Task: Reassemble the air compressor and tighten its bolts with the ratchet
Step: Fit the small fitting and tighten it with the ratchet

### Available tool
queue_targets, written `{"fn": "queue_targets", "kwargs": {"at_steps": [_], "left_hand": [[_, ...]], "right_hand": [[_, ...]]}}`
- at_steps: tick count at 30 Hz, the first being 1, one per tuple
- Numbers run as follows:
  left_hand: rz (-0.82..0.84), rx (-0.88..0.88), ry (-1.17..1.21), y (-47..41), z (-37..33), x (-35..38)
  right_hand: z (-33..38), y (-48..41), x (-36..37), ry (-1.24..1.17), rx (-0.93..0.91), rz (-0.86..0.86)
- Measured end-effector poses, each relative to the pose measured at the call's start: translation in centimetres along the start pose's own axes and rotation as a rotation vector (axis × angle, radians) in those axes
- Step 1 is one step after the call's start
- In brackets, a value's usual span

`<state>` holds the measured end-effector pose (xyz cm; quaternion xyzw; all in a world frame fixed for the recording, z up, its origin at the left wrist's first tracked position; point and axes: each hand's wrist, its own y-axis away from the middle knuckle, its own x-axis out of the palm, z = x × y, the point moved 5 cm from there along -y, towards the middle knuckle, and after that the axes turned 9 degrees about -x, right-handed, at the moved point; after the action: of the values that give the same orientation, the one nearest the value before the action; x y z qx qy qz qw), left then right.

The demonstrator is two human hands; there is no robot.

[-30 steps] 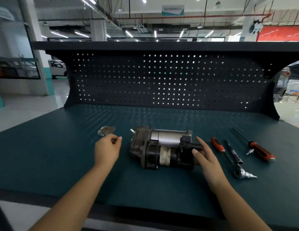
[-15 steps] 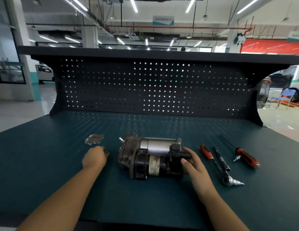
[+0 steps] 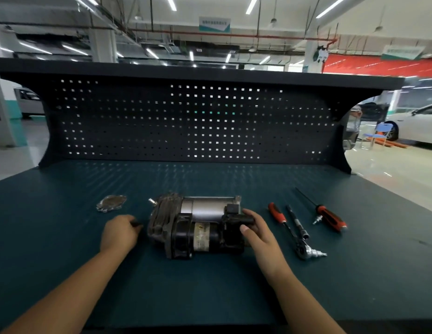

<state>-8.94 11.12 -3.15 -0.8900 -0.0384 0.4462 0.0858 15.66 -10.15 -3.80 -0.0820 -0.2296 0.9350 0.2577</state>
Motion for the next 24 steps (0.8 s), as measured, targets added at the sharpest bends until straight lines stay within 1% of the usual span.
{"fn": "queue_targets", "kwargs": {"at_steps": [5,10,13,14,15,16,18,19,20,21,22,23,24], "left_hand": [[0.069,0.127,-0.018,4.2,0.2,-0.2],[0.049,0.218,0.027,6.7,0.4,-0.3],[0.045,0.24,-0.012,7.5,0.5,-0.1],[0.044,0.241,-0.03,7.7,0.5,-0.1],[0.042,0.24,-0.043,7.8,0.5,-0.1],[0.039,0.237,-0.049,7.8,0.5,-0.1],[0.035,0.229,-0.053,7.9,0.5,-0.3],[0.034,0.226,-0.055,7.9,0.5,-0.3],[0.034,0.222,-0.056,8.0,0.5,-0.3],[0.037,0.219,-0.057,8.0,0.5,-0.3],[0.04,0.218,-0.061,8.1,0.5,-0.3],[0.039,0.22,-0.067,8.1,0.4,-0.3],[0.036,0.221,-0.073,8.1,0.4,-0.4]], "right_hand": [[0.4,-0.1,0.0,-0.023,-0.035,0.009],[0.6,0.0,0.1,-0.025,-0.023,0.001],[0.6,-0.1,-0.4,-0.057,0.039,-0.066],[0.8,0.0,-0.9,-0.008,0.044,-0.112],[1.2,0.2,-1.8,0.121,0.022,-0.164],[1.8,0.3,-2.9,0.324,-0.012,-0.208],[3.0,0.4,-5.2,0.824,-0.054,-0.222],[3.3,0.4,-6.3,1.06,0.001,-0.172],[3.1,0.5,-7.5,1.249,0.118,-0.097],[2.8,0.7,-8.5,1.375,0.259,-0.014],[2.3,1.0,-9.4,1.42,0.386,0.069],[1.7,1.3,-9.8,1.399,0.471,0.131],[1.2,1.5,-10.1,1.355,0.51,0.159]]}}
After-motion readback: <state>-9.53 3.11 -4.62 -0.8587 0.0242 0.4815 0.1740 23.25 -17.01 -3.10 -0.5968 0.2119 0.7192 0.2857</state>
